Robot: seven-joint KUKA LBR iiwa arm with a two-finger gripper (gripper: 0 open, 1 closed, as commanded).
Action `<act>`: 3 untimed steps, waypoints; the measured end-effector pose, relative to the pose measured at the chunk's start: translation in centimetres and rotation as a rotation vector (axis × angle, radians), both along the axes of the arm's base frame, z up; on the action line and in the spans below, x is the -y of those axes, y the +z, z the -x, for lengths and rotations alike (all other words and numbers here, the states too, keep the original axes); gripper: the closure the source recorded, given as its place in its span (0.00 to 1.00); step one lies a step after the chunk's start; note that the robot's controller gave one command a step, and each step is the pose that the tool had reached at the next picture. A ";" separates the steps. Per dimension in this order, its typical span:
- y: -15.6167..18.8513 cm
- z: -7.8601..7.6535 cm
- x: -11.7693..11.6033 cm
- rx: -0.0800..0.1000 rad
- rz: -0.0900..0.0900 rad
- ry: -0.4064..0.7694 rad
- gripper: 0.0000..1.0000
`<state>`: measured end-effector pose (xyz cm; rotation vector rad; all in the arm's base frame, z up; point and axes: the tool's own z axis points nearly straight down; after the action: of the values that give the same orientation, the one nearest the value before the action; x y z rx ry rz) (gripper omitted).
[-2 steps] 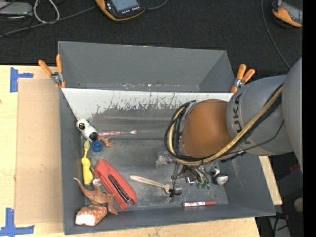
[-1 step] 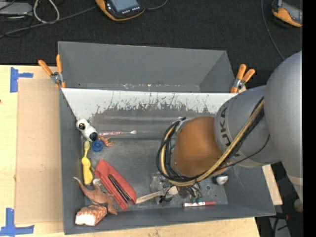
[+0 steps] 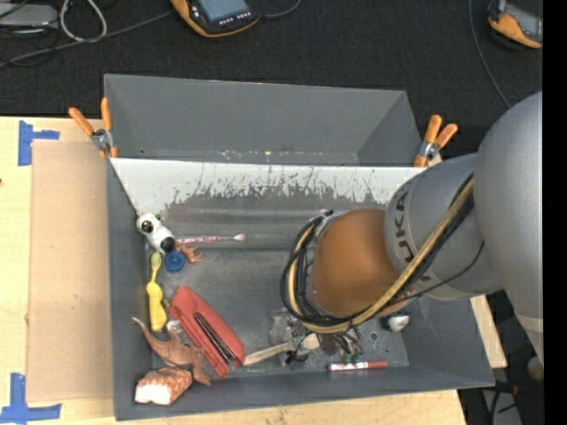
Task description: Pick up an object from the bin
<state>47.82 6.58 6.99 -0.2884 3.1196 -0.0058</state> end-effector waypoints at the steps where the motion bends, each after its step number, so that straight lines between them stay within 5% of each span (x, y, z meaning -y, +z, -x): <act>1: 0.0 0.0 0.0 0.000 0.000 -0.002 1.00; 3: 0.0 0.0 0.0 0.000 0.000 -0.003 1.00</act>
Offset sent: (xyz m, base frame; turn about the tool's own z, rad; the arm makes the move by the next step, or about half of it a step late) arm 0.0000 0.0000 0.0000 0.0000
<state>47.82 6.54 6.99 -0.2834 3.1204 -0.0052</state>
